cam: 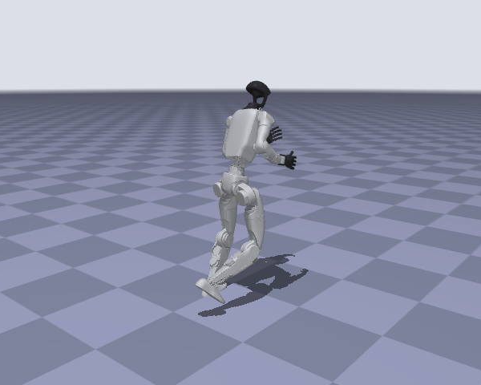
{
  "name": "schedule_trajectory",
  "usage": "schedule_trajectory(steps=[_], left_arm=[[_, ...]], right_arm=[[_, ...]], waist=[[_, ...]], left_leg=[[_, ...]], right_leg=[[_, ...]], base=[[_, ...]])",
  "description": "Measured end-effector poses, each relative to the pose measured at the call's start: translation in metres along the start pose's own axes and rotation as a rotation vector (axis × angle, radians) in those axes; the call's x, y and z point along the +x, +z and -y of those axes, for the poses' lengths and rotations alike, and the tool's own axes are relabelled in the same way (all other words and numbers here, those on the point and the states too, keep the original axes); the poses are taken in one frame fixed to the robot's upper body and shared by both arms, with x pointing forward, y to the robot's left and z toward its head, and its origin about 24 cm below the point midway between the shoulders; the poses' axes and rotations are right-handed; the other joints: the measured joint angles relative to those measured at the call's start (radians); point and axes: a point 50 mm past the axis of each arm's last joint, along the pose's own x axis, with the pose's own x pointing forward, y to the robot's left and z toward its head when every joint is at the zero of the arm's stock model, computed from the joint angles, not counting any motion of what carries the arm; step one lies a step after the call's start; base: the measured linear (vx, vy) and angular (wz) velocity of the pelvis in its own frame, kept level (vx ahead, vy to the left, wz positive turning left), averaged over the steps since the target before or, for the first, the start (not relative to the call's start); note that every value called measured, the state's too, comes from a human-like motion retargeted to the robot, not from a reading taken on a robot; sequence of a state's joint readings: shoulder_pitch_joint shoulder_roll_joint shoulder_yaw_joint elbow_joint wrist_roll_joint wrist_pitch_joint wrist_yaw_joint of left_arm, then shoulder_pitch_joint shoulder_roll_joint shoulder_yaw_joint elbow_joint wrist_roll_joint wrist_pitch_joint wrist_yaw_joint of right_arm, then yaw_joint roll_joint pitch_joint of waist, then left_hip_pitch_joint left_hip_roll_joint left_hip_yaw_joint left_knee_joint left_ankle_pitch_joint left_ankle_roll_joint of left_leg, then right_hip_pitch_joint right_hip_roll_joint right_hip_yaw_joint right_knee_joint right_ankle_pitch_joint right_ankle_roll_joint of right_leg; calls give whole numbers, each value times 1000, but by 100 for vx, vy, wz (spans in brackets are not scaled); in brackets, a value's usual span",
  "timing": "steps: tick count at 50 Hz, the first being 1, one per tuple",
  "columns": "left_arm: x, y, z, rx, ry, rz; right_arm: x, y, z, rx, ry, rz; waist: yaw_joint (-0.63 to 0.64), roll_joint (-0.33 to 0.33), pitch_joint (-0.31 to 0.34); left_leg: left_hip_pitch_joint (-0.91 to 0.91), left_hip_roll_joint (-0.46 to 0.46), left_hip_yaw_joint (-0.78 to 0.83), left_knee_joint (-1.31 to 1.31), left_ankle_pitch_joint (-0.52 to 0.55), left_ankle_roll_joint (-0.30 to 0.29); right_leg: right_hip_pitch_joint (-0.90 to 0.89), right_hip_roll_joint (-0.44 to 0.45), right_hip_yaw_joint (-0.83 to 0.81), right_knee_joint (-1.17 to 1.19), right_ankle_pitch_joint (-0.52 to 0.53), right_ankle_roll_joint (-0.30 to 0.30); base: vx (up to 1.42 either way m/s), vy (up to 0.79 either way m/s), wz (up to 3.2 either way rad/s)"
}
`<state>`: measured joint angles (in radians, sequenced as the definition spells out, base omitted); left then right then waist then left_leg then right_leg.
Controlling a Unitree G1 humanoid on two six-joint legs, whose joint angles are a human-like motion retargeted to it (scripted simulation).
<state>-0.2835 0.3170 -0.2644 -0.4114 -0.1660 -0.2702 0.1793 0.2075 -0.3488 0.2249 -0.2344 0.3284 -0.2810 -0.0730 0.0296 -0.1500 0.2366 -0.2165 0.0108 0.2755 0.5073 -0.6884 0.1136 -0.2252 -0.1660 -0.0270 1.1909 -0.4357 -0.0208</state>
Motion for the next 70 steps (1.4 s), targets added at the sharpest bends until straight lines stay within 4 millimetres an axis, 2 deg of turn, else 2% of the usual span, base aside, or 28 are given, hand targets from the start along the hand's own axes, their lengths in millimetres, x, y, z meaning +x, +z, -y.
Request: schedule_trajectory(steps=[3,5,8,10,13,15,16,17,18,19,21,24,28,30,33,35,39,43,46,49,53,55,57,59,61,63,65,70], left_arm=[[54,71,16,15,-41,419],[65,113,26,5,-3,643],[63,139,37,-94,43,775],[60,135,39,-124,36,744],[56,90,31,10,-4,527],[44,33,24,185,-11,268],[33,-2,22,208,-4,92],[15,-35,19,221,8,-81],[-14,-61,14,218,34,-248],[-44,-75,11,180,44,-375],[-97,-72,-2,94,31,-524],[-149,-33,-32,84,-144,-663],[-169,-6,-70,143,-250,-845],[-162,-4,-77,189,-244,-813],[-135,-21,-60,189,-251,-654],[-112,-36,-44,164,-268,-545],[-40,-56,10,162,-275,-268],[31,-12,51,139,-199,66],[47,23,46,77,-80,217],[44,39,39,1,-21,263],[26,39,38,-7,-104,212],[10,28,34,28,-172,136],[-16,1,24,71,-185,-32],[-54,-32,8,117,-118,-276],[-101,-50,-9,100,-35,-507],[-136,-42,-24,23,16,-629],[-154,-20,-39,-11,16,-679],[-171,15,-70,62,21,-766]], right_arm=[[-42,17,29,-32,23,-72],[-58,29,41,-110,72,-130],[-67,28,53,-184,74,-221],[-64,23,58,-248,78,-252],[-43,8,48,-349,94,-197],[-29,-9,28,-359,57,-123],[-15,-20,16,-344,20,-96],[0,-28,3,-326,-1,-72],[16,-31,-8,-294,0,-53],[35,-24,-21,-269,14,6],[69,13,-43,-185,34,197],[82,65,-56,68,23,409],[80,65,-59,370,75,344],[71,57,-62,316,149,305],[49,34,-63,185,299,193],[35,12,-63,133,385,80],[8,-24,-59,104,306,-70],[-27,-28,-31,231,133,-157],[-54,-24,1,230,79,-243],[-67,-25,30,141,-16,-315],[-61,-34,40,76,-86,-346],[-46,-36,31,84,-70,-298],[-22,-36,14,116,-27,-223],[12,-28,-7,134,19,-117],[45,-3,-28,146,75,29],[64,34,-44,219,130,195],[65,67,-53,342,164,333],[45,102,-68,455,335,460]], waist=[[-152,89,-32],[-269,177,-51],[-393,231,-64],[-438,217,-45],[-423,153,17],[-389,123,1],[-346,119,27],[-304,126,38],[-266,155,16],[-227,169,13],[-134,167,-4],[80,93,-98],[365,-29,-171],[459,-29,-173],[488,63,-138],[445,130,-109],[313,134,-32],[91,99,-79],[-123,190,-166],[-287,241,-177],[-355,175,-111],[-318,129,-77],[-274,105,-49],[-238,128,-35],[-193,149,-47],[-119,128,-85],[-7,67,-131],[228,-34,-176]], left_leg=[[89,26,-67,-118,82,-101],[144,62,-127,-201,195,-163],[260,70,-182,-323,421,-214],[381,53,-211,-404,558,-209],[541,23,-210,-376,632,-119],[462,25,-129,-66,521,-94],[435,29,-104,86,458,-27],[378,48,-81,256,393,15],[262,95,-62,463,323,5],[179,100,-73,592,273,38],[35,70,-104,726,213,105],[-142,10,-62,649,181,131],[-182,-46,69,89,276,87],[-126,-56,88,-251,336,6],[-48,-48,41,-434,361,-93],[-2,-29,-8,-360,369,-81],[25,-33,-109,-16,135,8],[63,-48,-149,-55,110,-57],[148,5,-195,-213,259,-128],[302,20,-227,-368,488,-174],[565,-28,-247,-458,673,-121],[613,-67,-236,-326,617,-43],[528,-78,-173,4,499,18],[347,-10,-109,379,373,51],[145,49,-85,634,267,94],[-26,52,-67,704,206,132],[-133,27,-11,597,199,132],[-83,-16,174,-231,368,1]], right_leg=[[-140,34,-116,-84,-28,-12],[-177,60,-226,-303,8,2],[-145,85,-313,-799,133,57],[-109,83,-316,-1048,175,104],[-48,60,-266,-1124,191,134],[-64,10,-248,-983,171,127],[-20,10,-221,-958,133,91],[-10,13,-201,-892,78,65],[-68,20,-197,-746,-11,59],[-60,32,-187,-710,-62,46],[1,49,-167,-731,-103,41],[85,30,-124,-832,-32,87],[222,-16,-57,-1015,255,167],[333,5,-25,-1102,403,196],[549,69,17,-1140,502,145],[622,106,-14,-1002,467,83],[414,16,-158,-312,197,-8],[24,4,-111,-31,50,-35],[-133,68,-150,-289,101,-4],[-95,70,-252,-785,201,45],[-16,49,-276,-1122,202,152],[18,40,-215,-1103,216,143],[49,31,-148,-994,169,84],[31,52,-114,-835,36,37],[12,67,-107,-733,-56,37],[35,59,-101,-745,-63,69],[89,35,-77,-820,1,111],[312,10,32,-1062,362,201]], base=[[110,14,146],[118,2,174],[126,-15,137],[133,-29,71],[133,-31,-9],[128,-27,-38],[121,-23,-74],[117,-19,-89],[117,-17,-75],[116,-16,-67],[119,-16,-73],[130,-11,-91],[139,7,-110],[143,26,-70],[140,32,54],[132,25,150],[120,11,134],[115,0,93],[126,-8,99],[139,-25,79],[144,-37,-25],[134,-29,-135],[125,-18,-143],[117,-8,-92],[117,-4,-42],[123,-3,-43],[129,2,-85],[137,22,-103]])
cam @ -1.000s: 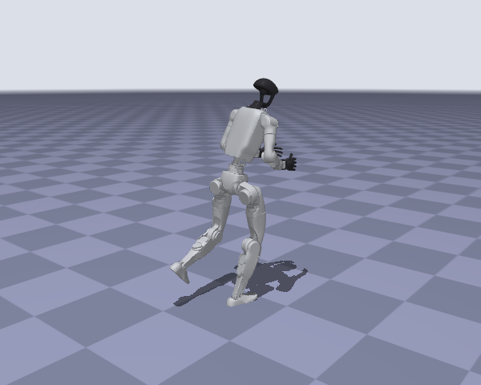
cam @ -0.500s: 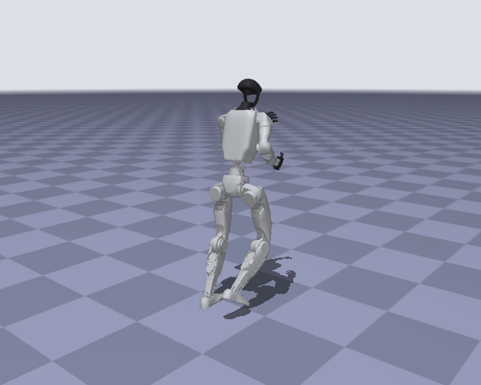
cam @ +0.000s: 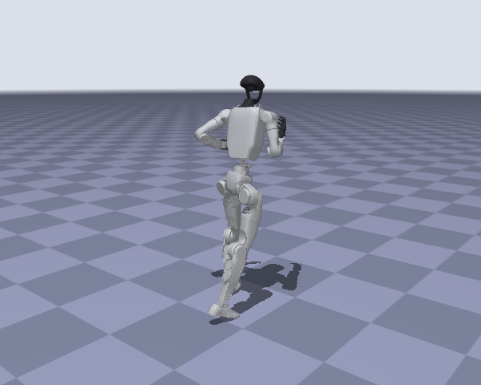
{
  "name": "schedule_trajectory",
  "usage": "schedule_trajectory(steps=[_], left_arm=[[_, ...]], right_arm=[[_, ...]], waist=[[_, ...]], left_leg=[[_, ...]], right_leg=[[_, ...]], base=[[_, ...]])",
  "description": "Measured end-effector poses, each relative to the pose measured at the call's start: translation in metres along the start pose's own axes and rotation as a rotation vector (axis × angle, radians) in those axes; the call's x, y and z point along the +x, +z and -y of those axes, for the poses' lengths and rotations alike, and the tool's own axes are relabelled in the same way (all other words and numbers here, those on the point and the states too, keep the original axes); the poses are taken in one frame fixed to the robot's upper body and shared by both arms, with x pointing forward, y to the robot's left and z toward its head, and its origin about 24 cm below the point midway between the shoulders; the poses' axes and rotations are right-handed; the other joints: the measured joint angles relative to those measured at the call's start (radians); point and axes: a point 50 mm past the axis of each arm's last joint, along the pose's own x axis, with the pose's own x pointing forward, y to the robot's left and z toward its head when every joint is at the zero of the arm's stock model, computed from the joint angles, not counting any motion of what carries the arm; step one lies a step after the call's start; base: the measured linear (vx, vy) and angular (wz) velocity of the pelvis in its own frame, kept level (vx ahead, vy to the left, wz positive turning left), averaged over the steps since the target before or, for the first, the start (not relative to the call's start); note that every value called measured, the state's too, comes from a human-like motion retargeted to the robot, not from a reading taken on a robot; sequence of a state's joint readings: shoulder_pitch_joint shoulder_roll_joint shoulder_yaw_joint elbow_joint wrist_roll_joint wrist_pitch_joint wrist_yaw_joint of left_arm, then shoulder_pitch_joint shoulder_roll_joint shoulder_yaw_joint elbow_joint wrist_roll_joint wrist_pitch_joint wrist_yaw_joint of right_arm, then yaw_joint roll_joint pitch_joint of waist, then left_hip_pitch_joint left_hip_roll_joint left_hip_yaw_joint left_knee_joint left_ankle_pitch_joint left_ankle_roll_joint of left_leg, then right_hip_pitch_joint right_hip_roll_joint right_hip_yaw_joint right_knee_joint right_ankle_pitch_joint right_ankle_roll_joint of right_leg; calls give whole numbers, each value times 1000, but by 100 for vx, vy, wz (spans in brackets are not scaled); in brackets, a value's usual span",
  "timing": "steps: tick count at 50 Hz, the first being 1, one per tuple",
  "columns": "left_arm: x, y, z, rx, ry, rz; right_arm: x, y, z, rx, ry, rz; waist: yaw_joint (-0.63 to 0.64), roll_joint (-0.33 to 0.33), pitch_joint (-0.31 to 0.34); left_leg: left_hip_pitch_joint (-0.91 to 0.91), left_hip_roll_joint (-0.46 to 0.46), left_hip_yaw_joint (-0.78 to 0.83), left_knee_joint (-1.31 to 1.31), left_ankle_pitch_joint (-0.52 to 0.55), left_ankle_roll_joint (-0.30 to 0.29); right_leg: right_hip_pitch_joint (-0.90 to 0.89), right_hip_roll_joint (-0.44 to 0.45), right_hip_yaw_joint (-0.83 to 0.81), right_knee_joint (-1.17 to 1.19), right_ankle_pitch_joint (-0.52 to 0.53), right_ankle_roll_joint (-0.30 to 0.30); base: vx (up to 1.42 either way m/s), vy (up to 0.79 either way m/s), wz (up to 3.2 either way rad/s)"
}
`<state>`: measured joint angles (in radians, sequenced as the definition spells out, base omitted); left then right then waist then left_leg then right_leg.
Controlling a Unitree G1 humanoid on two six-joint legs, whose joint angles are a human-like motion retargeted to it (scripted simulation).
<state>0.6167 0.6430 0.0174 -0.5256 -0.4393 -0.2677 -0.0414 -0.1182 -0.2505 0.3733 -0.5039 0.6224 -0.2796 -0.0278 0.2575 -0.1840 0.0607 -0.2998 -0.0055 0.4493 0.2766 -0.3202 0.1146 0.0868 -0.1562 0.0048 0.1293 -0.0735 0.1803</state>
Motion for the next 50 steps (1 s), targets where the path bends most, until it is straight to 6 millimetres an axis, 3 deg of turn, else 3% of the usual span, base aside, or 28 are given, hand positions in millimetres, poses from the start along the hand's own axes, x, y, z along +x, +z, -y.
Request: schedule_trajectory(steps=[2,4,5,7,9,10,11,12,14,15,17,20,22,24,25,27,30,32,35,38,41,43,45,48,50], left_arm=[[1,0,-4,0,26,15],[14,-3,0,2,58,68],[25,-4,5,6,75,105],[66,-10,24,37,120,194],[117,2,48,79,182,305],[142,18,60,101,215,381],[159,46,65,114,233,488],[170,76,71,142,236,606],[175,132,78,266,198,858],[172,156,80,315,194,963],[162,185,85,286,202,1088],[143,207,90,89,173,1168],[135,204,93,104,117,1166],[130,188,95,136,21,1108],[128,176,97,136,-36,1057],[134,141,96,107,-88,881],[131,55,79,71,5,487],[100,2,62,-14,50,243],[33,-29,32,-64,91,26],[-18,-35,-5,72,161,-153],[-40,-42,-25,118,242,-249],[-30,-48,-21,108,229,-231],[-1,-50,-4,114,161,-141],[72,-42,38,181,14,51],[123,-21,68,256,-118,191]], right_arm=[[-8,-2,-4,-5,77,-48],[-21,-13,-4,-26,98,-125],[-30,-21,-2,-43,92,-173],[-53,-42,10,-146,17,-293],[-81,-56,30,-272,-140,-408],[-96,-58,41,-327,-234,-454],[-110,-52,51,-334,-324,-477],[-123,-46,57,-340,-376,-498],[-139,-31,58,-353,-307,-547],[-145,-22,58,-368,-248,-582],[-153,-11,61,-408,-158,-672],[-159,-2,75,-434,-168,-791],[-165,-9,80,-440,-172,-854],[-169,-26,85,-419,-203,-878],[-170,-36,88,-402,-237,-878],[-159,-58,101,-373,-352,-832],[-104,-81,108,-439,-339,-697],[-56,-77,93,-473,-227,-546],[-7,-56,53,-340,-100,-301],[10,-37,21,-162,-15,-159],[10,-32,6,-85,74,-146],[-3,-41,6,-89,79,-196],[-27,-62,12,-133,13,-294],[-76,-91,41,-298,-225,-494],[-112,-86,64,-334,-448,-567]], waist=[[3,42,30],[-38,94,78],[-65,123,104],[-123,166,155],[-172,153,192],[-192,132,201],[-219,102,179],[-248,86,159],[-324,120,112],[-365,145,84],[-452,211,35],[-570,235,38],[-587,188,40],[-572,131,42],[-559,100,41],[-517,66,59],[-467,135,102],[-395,153,102],[-255,87,55],[-105,-1,19],[-51,16,7],[-67,58,24],[-99,107,53],[-157,94,98],[-210,53,107]], left_leg=[[52,26,39,-206,5,-82],[91,61,36,-247,15,-115],[113,84,19,-227,35,-112],[145,130,-50,-73,-5,-49],[142,125,-97,122,-152,13],[135,109,-107,204,-224,30],[114,81,-108,245,-266,27],[110,62,-109,260,-289,12],[171,66,-114,177,-254,-63],[199,70,-119,128,-227,-94],[266,76,-140,24,-130,-138],[436,22,-201,-110,45,-162],[548,-34,-228,-157,134,-127],[590,-82,-228,-74,153,-56],[583,-103,-216,21,131,-17],[469,-82,-152,371,18,44],[256,59,-120,818,-137,91],[119,89,-148,912,-183,91],[-10,53,-154,764,-193,105],[11,16,-96,308,-119,75],[66,35,-96,-114,-17,-27],[95,71,-97,-234,16,-88],[116,123,-103,-207,64,-94],[76,121,-139,60,-47,2],[-3,94,-140,295,-193,30]], right_leg=[[146,36,42,-71,98,-10],[253,69,50,-31,119,-61],[287,86,32,33,106,-93],[247,81,-75,335,6,-154],[119,14,-139,684,-136,-208],[37,-22,-141,842,-208,-231],[-89,-41,-111,967,-244,-206],[-192,-42,-85,1043,-280,-201],[-303,25,-67,973,-327,-246],[-360,55,-72,909,-327,-244],[-388,88,-143,619,-271,-232],[-264,97,-268,33,-124,-155],[-250,81,-326,-107,-118,-65],[-250,49,-342,-119,-122,-21],[-249,23,-335,-99,-118,-20],[-224,-15,-287,-41,-153,-90],[-236,18,-236,176,-359,-181],[-239,37,-204,262,-424,-179],[-160,23,-141,181,-374,-144],[-84,-17,-62,112,-223,-71],[39,11,-12,53,-86,-46],[129,42,4,69,-50,-71],[144,78,8,247,-86,-126],[-42,43,9,751,-244,-189],[-217,-7,22,1012,-337,-174]], base=[[139,40,-1],[135,38,67],[130,34,86],[123,31,89],[113,26,83],[109,19,75],[109,16,73],[109,15,68],[112,15,57],[117,10,54],[122,5,68],[132,-8,90],[134,-16,10],[127,-13,-43],[120,-10,-49],[112,-7,-48],[108,-2,-67],[111,-1,-101],[117,3,-123],[121,17,-141],[120,33,-81],[115,38,13],[107,35,52],[94,30,60],[88,23,69]])
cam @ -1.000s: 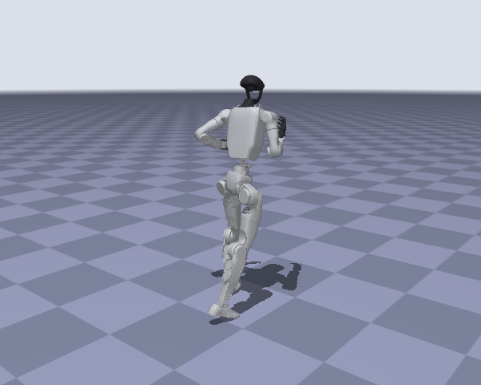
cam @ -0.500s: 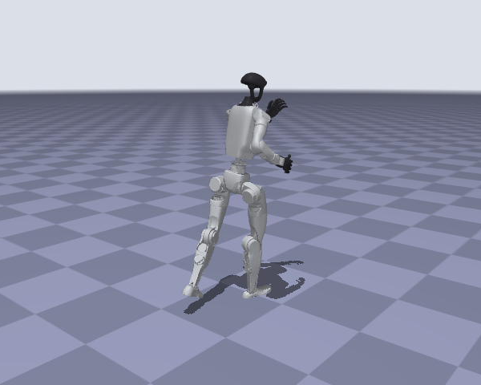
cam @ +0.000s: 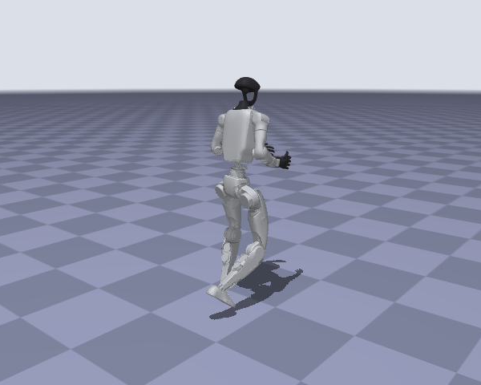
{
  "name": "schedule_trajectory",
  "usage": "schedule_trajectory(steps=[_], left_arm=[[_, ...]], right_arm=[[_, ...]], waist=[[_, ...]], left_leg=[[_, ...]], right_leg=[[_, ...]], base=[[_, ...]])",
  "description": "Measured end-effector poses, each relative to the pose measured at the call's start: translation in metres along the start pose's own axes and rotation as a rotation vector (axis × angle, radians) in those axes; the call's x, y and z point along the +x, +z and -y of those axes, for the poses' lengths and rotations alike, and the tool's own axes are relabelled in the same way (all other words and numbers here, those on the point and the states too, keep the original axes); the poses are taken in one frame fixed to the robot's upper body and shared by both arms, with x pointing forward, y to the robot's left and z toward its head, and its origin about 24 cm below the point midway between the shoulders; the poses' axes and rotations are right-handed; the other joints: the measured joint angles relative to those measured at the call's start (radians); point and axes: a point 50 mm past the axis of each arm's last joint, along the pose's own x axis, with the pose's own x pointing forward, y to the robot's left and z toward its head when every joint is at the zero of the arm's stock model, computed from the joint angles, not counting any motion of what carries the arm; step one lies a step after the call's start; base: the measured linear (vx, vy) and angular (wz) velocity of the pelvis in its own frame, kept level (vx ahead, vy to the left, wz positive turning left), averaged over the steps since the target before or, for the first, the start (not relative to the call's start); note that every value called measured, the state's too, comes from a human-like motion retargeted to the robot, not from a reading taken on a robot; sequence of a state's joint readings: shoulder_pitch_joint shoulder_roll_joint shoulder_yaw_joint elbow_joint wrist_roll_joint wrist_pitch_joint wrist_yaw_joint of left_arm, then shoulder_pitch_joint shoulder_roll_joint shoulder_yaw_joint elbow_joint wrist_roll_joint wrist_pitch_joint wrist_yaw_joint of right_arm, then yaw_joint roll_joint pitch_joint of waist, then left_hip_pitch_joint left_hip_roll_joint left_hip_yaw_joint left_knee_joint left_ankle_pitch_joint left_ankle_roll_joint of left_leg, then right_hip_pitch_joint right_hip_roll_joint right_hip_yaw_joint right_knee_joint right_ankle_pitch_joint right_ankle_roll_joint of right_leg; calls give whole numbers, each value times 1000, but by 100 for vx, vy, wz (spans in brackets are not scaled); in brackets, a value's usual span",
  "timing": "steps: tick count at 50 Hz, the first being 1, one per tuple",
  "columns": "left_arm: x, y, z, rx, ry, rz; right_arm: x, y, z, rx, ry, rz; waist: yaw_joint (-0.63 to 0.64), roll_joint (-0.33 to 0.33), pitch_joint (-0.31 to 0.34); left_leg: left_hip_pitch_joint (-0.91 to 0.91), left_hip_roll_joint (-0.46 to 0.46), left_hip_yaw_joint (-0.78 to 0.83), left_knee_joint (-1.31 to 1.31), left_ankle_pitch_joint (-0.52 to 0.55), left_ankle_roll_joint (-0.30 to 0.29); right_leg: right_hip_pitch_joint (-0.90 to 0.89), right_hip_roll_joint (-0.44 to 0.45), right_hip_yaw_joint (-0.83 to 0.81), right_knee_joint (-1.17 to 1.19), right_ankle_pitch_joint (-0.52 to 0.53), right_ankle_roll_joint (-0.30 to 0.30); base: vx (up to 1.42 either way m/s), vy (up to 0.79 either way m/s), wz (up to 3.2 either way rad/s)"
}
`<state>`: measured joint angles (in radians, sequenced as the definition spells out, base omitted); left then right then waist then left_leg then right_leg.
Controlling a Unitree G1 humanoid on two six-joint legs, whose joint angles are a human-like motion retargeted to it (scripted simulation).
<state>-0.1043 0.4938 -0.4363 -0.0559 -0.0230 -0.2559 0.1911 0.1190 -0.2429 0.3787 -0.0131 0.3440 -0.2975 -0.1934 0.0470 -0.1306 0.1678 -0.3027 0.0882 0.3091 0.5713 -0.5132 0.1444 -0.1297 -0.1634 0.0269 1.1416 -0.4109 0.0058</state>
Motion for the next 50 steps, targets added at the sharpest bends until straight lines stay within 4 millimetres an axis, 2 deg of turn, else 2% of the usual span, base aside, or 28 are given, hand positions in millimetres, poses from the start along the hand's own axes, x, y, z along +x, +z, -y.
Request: schedule_trajectory(steps=[2,3,5,7,10,12,14,15,16,18,20,22,23,25,27,28,30,32,35,37,38,40,42,44,45,47,48,50], left_arm=[[44,44,9,85,-94,229],[56,70,10,124,-118,348],[66,115,10,174,-108,551],[69,147,7,112,-27,664],[68,179,4,4,30,763],[63,192,5,5,7,824],[55,200,8,-14,-22,874],[50,201,8,-28,-32,889],[46,200,7,-34,-30,889],[42,190,0,-30,2,853],[43,158,-7,-20,68,703],[39,105,-16,-29,124,450],[28,81,-22,-38,132,339],[-4,51,-31,-96,112,195],[-37,41,-40,-185,106,116],[-54,38,-45,-222,111,72],[-85,31,-54,-276,119,-26],[-110,25,-62,-291,119,-125],[-136,17,-65,-224,32,-264],[-142,10,-63,-165,-39,-319],[-140,6,-63,-117,-59,-325],[-133,-7,-59,-5,-81,-316],[-107,-26,-55,210,-120,-284],[-70,-24,-58,461,-148,-180],[-49,-14,-59,568,-142,-98],[-12,21,-57,538,-62,88],[1,42,-53,437,-16,178],[12,80,-46,204,50,348]], right_arm=[[-22,-1,29,99,-102,-29],[-33,2,42,73,-93,-44],[-49,13,64,-16,-39,-72],[-59,21,85,-78,-38,-123],[-74,32,116,-172,-92,-207],[-87,35,124,-226,-100,-248],[-99,36,126,-238,-110,-265],[-103,36,125,-223,-116,-266],[-102,32,121,-180,-115,-260],[-88,20,111,-88,-111,-246],[-62,6,97,-87,-83,-231],[-24,15,79,-263,18,-136],[-7,28,64,-326,106,-56],[10,59,30,-316,285,110],[15,87,1,-222,374,261],[14,98,-13,-166,391,329],[11,114,-35,-22,426,425],[8,121,-52,206,488,443],[4,126,-68,238,610,473],[7,125,-74,165,659,489],[11,124,-75,137,655,494],[17,112,-76,171,597,459],[24,87,-72,158,442,392],[19,65,-61,130,313,320],[13,58,-54,98,285,293],[2,61,-45,56,358,273],[-2,70,-38,40,407,274],[-12,85,-23,-17,482,263]], waist=[[-88,5,-10],[-145,21,-21],[-269,89,-53],[-375,143,-75],[-466,156,-101],[-462,124,-114],[-423,78,-126],[-402,50,-132],[-389,26,-129],[-377,12,-107],[-377,37,-67],[-374,58,-43],[-364,59,-43],[-310,43,-56],[-222,-9,-64],[-166,-44,-69],[-52,-96,-71],[52,-100,-64],[160,-50,-53],[191,-13,-32],[201,-8,-16],[204,6,27],[206,-18,77],[194,-40,96],[187,-46,90],[161,-46,60],[136,-36,53],[55,4,-1]], left_leg=[[16,-26,-6,17,-41,-16],[47,-33,-9,-14,-38,-35],[146,-40,-17,-169,13,-76],[243,-54,-9,-292,93,-104],[411,-128,-7,-420,224,-136],[520,-180,-26,-450,295,-148],[577,-229,-52,-381,326,-140],[581,-253,-58,-304,326,-133],[543,-252,-25,-154,297,-129],[430,-176,61,192,207,-111],[306,-43,111,494,107,-63],[174,31,84,655,41,-17],[112,42,64,687,31,-16],[20,15,14,642,43,-21],[1,-40,-12,450,81,-24],[11,-56,-7,325,103,-27],[48,-72,-17,42,160,-35],[88,-56,-113,-220,237,-53],[116,24,-329,-427,364,-90],[127,73,-448,-399,334,-122],[127,77,-484,-344,253,-139],[127,74,-468,-202,61,-189],[85,48,-378,-41,-88,-172],[41,34,-292,86,-168,-138],[36,31,-250,105,-186,-122],[109,24,-154,-31,-161,-107],[152,20,-102,-93,-133,-115],[233,14,-16,-226,-44,-144]], right_leg=[[-130,6,3,52,-51,-17],[-176,20,-5,20,-61,-18],[-224,69,-46,-173,-54,-48],[-215,90,-122,-487,28,-11],[-141,77,-275,-950,181,79],[-114,69,-394,-1079,259,138],[-89,56,-477,-1103,304,155],[-75,44,-497,-1093,306,146],[-61,30,-479,-1068,257,114],[-54,28,-416,-987,125,33],[-80,56,-332,-851,2,-29],[-109,89,-252,-740,-42,-10],[-108,106,-206,-724,-45,17],[-66,140,-87,-761,-23,18],[28,136,72,-905,58,23],[55,124,152,-938,97,47],[94,101,291,-987,169,100],[122,101,360,-1006,208,137],[135,112,285,-942,162,125],[97,92,123,-767,33,87],[42,64,40,-613,-54,82],[-16,-2,-85,-390,-220,2],[-104,-79,-145,-184,-356,-73],[-176,-133,-189,-71,-427,-103],[-201,-150,-208,-54,-446,-117],[-211,-156,-251,-127,-440,-134],[-204,-159,-274,-166,-416,-118],[-184,-116,-284,-287,-337,-49]], base=[[89,19,71],[91,15,62],[94,10,45],[102,1,15],[111,-7,-45],[113,-10,-132],[108,-8,-179],[100,-3,-192],[93,1,-191],[81,7,-184],[70,11,-193],[68,12,-237],[68,12,-289],[67,12,-341],[63,16,-393],[60,21,-427],[56,27,-437],[47,37,-417],[35,49,-359],[21,55,-280],[13,55,-239],[4,54,-203],[-3,43,-171],[-1,32,-175],[2,25,-215],[8,18,-245],[17,12,-236],[26,4,-209]])
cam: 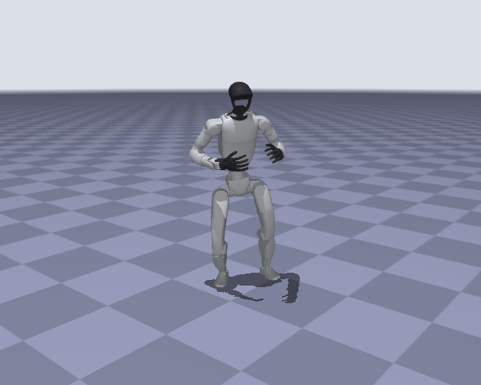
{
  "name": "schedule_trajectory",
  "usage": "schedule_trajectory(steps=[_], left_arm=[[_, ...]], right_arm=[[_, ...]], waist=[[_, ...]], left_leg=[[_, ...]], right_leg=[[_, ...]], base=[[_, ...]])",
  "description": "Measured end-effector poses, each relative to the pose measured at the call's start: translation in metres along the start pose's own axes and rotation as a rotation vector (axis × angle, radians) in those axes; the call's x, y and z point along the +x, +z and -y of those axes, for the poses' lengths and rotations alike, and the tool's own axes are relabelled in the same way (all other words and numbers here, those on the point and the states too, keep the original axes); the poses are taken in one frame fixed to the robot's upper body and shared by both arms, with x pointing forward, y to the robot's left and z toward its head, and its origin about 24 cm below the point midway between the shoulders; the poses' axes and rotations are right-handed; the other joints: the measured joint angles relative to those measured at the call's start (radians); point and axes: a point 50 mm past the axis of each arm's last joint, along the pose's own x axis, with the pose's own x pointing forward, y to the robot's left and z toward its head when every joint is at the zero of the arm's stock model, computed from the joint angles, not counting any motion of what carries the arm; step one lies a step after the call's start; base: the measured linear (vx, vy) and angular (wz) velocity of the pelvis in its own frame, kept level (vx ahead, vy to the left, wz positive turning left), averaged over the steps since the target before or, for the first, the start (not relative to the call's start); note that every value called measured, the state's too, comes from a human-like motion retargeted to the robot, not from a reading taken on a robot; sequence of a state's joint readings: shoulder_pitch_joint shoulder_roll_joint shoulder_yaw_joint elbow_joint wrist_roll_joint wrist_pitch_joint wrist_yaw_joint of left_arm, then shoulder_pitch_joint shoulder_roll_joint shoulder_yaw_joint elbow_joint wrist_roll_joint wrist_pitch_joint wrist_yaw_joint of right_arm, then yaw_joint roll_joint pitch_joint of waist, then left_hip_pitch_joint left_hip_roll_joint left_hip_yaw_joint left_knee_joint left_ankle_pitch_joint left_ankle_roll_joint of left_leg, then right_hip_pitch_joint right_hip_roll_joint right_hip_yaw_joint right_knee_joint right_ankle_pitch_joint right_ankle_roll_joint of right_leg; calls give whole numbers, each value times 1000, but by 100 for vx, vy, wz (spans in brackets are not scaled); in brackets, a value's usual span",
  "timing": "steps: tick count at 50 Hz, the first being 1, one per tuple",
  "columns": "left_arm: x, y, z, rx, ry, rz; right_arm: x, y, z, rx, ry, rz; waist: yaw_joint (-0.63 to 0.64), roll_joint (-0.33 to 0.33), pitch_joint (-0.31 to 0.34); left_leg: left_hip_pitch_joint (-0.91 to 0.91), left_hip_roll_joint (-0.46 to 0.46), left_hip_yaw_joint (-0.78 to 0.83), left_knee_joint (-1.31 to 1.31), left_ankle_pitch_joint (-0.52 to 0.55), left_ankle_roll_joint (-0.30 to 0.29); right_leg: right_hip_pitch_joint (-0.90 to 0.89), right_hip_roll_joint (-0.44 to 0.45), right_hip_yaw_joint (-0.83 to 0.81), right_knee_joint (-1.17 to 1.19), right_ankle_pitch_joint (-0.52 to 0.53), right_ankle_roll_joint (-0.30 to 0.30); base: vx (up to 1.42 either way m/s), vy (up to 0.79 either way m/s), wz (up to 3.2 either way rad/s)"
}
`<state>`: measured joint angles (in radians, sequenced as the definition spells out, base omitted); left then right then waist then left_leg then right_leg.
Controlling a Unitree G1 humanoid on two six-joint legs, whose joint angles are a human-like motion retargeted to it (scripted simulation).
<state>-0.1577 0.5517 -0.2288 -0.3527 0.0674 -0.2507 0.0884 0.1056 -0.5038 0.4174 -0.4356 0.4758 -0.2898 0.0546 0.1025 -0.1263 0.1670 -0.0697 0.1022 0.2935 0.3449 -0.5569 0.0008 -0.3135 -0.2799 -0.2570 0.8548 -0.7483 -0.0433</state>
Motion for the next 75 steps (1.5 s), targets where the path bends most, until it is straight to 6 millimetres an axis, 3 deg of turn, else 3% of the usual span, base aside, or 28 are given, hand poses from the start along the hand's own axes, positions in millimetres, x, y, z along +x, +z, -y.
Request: schedule_trajectory(steps=[4,7,9,12,15,17,19,22,25,28,30,33,35,37,40,44,48,50,53,55,57,60,63,65,68,70,72,75], left_arm=[[21,43,3,-258,99,196],[22,60,4,-366,127,272],[19,58,5,-440,160,257],[2,24,16,-579,167,65],[-64,-44,29,-550,256,-409],[-123,-58,29,-527,251,-643],[-158,-43,12,-516,238,-712],[-168,-14,-20,-456,186,-683],[-157,-4,-32,-478,188,-602],[-123,-4,-31,-509,252,-419],[-94,-5,-22,-484,211,-276],[-43,-18,0,-427,239,-163],[5,-18,15,-348,211,-92],[53,16,19,-319,156,126],[88,87,9,-330,125,483],[85,128,6,-545,146,648],[67,121,2,-614,117,628],[55,101,3,-510,93,537],[28,47,8,-373,65,233],[-5,1,14,-301,103,-48],[-53,-34,21,-283,111,-308],[-118,-35,15,-399,154,-498],[-151,-11,-8,-351,105,-575],[-161,-3,-12,-457,140,-616],[-163,-1,-16,-464,93,-589],[-153,-8,-17,-420,111,-537],[-130,-19,-11,-377,161,-440],[-62,-35,8,-211,131,-260]], right_arm=[[-20,18,20,-76,-20,-55],[-30,21,31,-150,-70,-94],[-30,16,39,-201,-104,-119],[-14,0,47,-199,-113,-142],[39,1,35,-120,-136,25],[74,36,12,-50,-110,264],[87,81,-2,16,-84,510],[77,133,-8,80,-73,777],[60,150,-17,69,-11,873],[52,128,-23,188,42,753],[49,96,-22,168,68,577],[36,27,-7,99,-40,221],[9,-18,7,75,-179,-27],[-32,-36,20,111,-270,-174],[-83,-21,31,167,-295,-269],[-105,-6,43,115,-327,-365],[-91,-9,47,4,-270,-367],[-77,-12,48,-84,-213,-336],[-56,-21,55,-128,-234,-275],[-34,-26,61,-113,-291,-205],[2,-13,60,-162,-296,-55],[45,35,44,-94,-305,270],[47,72,23,192,-267,507],[46,79,8,345,-137,528],[37,66,-7,370,73,404],[30,45,-12,308,132,280],[18,18,-9,206,72,156],[-10,-33,5,26,-108,-77]], waist=[[-153,127,-111],[-236,201,-139],[-262,215,-114],[-256,188,-20],[-174,154,73],[-91,106,86],[-10,48,62],[90,-31,4],[134,-82,-22],[133,-60,31],[120,-18,86],[45,-8,107],[-18,-23,96],[-102,11,63],[-252,129,-18],[-446,223,-93],[-531,163,-75],[-492,122,-63],[-437,84,-64],[-380,112,-54],[-298,116,-52],[-117,30,-89],[84,-95,-153],[175,-144,-171],[199,-73,-116],[207,3,-25],[195,78,34],[167,74,78]], left_leg=[[84,6,101,-159,203,-43],[87,7,159,-118,277,-62],[89,-14,169,-55,269,-17],[2,-22,126,275,158,90],[-148,-29,37,637,51,120],[-223,-60,4,728,21,143],[-295,-79,-11,725,-1,178],[-382,-99,-29,551,-12,213],[-380,-97,-12,212,27,199],[-253,-57,69,-92,115,135],[-169,-16,70,-106,150,101],[-196,2,25,177,-23,92],[-186,-43,4,234,-123,101],[-154,-68,-31,196,-128,62],[-71,-58,-110,27,-21,-22],[99,-63,-216,-194,271,-77],[339,-127,-328,-318,527,-42],[375,-168,-321,-197,524,-4],[206,-175,-222,293,375,92],[17,-84,-140,661,249,124],[-147,-23,-101,861,152,173],[-312,-57,-53,846,96,217],[-378,-113,23,509,138,168],[-340,-142,79,141,194,152],[-267,-109,114,-131,186,41],[-141,-94,74,-260,226,17],[-89,-36,0,-157,220,57],[-117,-43,-62,115,35,152]], right_leg=[[49,146,22,-340,143,136],[120,151,-137,-559,257,152],[162,146,-193,-639,295,139],[198,143,-70,-668,218,110],[200,178,158,-628,131,60],[219,177,284,-621,135,57],[256,147,352,-656,202,83],[310,86,370,-724,400,144],[379,55,348,-775,636,199],[495,87,298,-728,739,192],[510,120,253,-508,691,143],[311,111,227,46,506,82],[144,101,243,313,413,72],[28,107,199,379,334,24],[-87,144,60,213,315,11],[-46,230,-8,-430,478,85],[57,246,80,-797,509,145],[94,250,138,-788,515,133],[128,201,167,-636,402,72],[102,216,183,-489,267,34],[103,228,197,-415,194,35],[187,202,253,-475,225,86],[299,154,324,-618,430,170],[378,138,368,-714,611,214],[592,203,388,-817,803,203],[698,250,341,-731,814,130],[660,258,178,-418,701,49],[421,129,56,155,475,-49]], base=[[35,-11,-196],[38,-18,-218],[32,-19,-264],[29,-15,-335],[41,-3,-416],[65,5,-367],[80,12,-244],[88,23,-113],[92,34,-37],[95,38,1],[94,41,11],[84,43,51],[81,38,87],[89,35,133],[103,24,147],[120,1,137],[129,-17,31],[121,-13,-97],[109,-9,-53],[102,-6,-34],[108,-9,-54],[121,-10,-110],[134,1,-130],[135,14,-93],[136,25,-11],[129,23,23],[118,20,40],[106,16,65]])
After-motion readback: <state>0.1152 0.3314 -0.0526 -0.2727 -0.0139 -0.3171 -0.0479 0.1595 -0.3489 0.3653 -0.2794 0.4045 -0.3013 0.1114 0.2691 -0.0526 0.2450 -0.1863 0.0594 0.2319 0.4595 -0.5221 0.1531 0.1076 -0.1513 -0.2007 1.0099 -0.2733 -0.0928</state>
